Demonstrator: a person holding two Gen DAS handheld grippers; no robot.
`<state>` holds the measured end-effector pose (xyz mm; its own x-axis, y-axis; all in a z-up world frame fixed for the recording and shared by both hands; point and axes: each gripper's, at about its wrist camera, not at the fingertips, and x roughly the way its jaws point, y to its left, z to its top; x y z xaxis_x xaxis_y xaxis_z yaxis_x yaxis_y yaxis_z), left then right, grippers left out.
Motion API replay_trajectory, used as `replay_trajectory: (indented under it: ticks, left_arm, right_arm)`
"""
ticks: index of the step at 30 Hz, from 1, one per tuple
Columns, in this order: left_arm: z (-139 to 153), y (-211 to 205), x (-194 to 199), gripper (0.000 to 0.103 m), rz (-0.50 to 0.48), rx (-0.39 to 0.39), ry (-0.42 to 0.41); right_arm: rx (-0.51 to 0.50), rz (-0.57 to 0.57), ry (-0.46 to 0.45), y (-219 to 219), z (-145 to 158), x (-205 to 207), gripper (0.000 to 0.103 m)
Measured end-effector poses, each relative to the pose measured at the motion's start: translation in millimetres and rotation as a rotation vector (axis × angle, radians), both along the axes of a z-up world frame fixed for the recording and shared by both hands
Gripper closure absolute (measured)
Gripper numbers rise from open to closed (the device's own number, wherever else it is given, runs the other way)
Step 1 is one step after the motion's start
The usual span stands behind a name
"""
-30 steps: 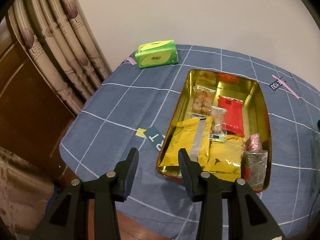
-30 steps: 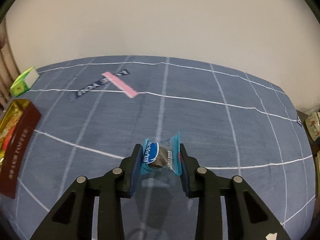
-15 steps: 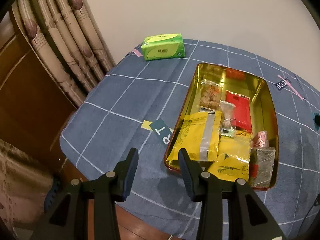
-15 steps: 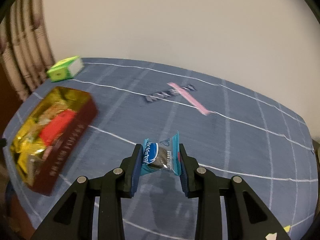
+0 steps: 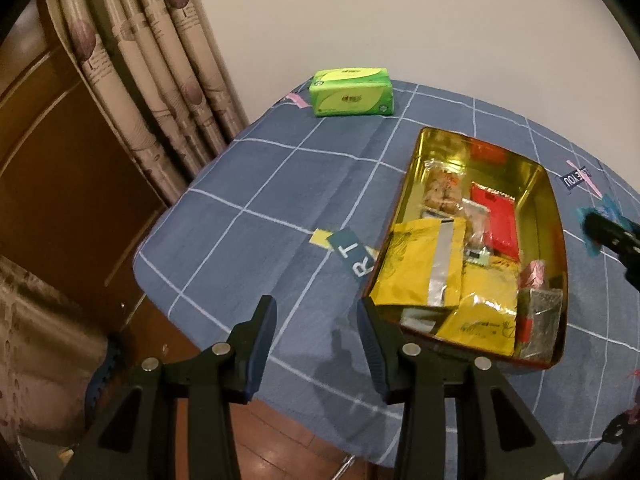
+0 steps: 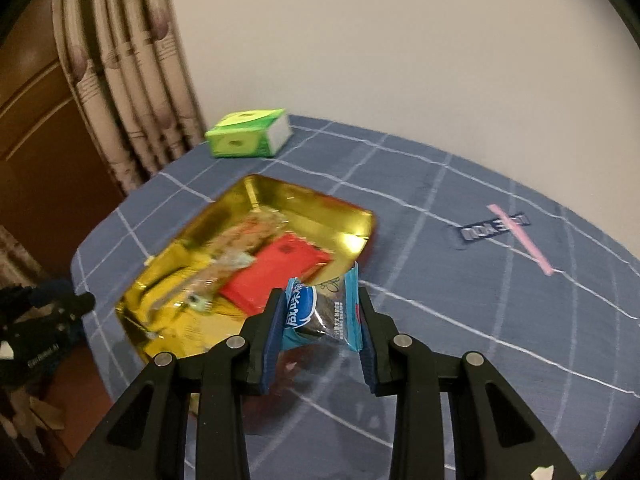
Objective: Organize snacks
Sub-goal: 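Carry the blue candy into the tin and open the right gripper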
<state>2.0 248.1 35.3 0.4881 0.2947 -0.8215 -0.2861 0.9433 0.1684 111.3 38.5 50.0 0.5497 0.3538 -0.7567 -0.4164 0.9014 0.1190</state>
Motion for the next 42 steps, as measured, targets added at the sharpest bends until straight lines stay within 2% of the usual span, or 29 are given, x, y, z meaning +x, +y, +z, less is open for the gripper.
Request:
replay_trajectory:
  ticks: [12, 23, 36, 39, 41, 42]
  left_arm:
    - [-2, 9, -8, 0.060, 0.023, -0.005, 0.003]
    - [-2, 4, -7, 0.060, -0.002, -0.006, 0.003]
    - [0, -3, -7, 0.060, -0.027, -0.009, -0.008]
    - [0, -4, -8, 0.060, -0.031, -0.012, -0.010]
    - [0, -5, -8, 0.060, -0.034, -0.011, -0.011]
    - [1, -5, -8, 0.060, -0.038, -0.012, -0.011]
  right_arm:
    - [-0.013, 0.052, 0.053, 45, -22, 6, 0.073]
    - [-0.033, 0.031, 0.107, 50, -40, 15, 0.071]
    - [-0.063, 0.017, 0.116, 50, -47, 18, 0.069]
    - [-0.061, 0.025, 0.119, 52, -47, 16, 0.065]
    - [-0.066, 0.026, 0.112, 53, -46, 14, 0.053]
    - [-0.067, 0.024, 0.104, 53, -44, 12, 0.051]
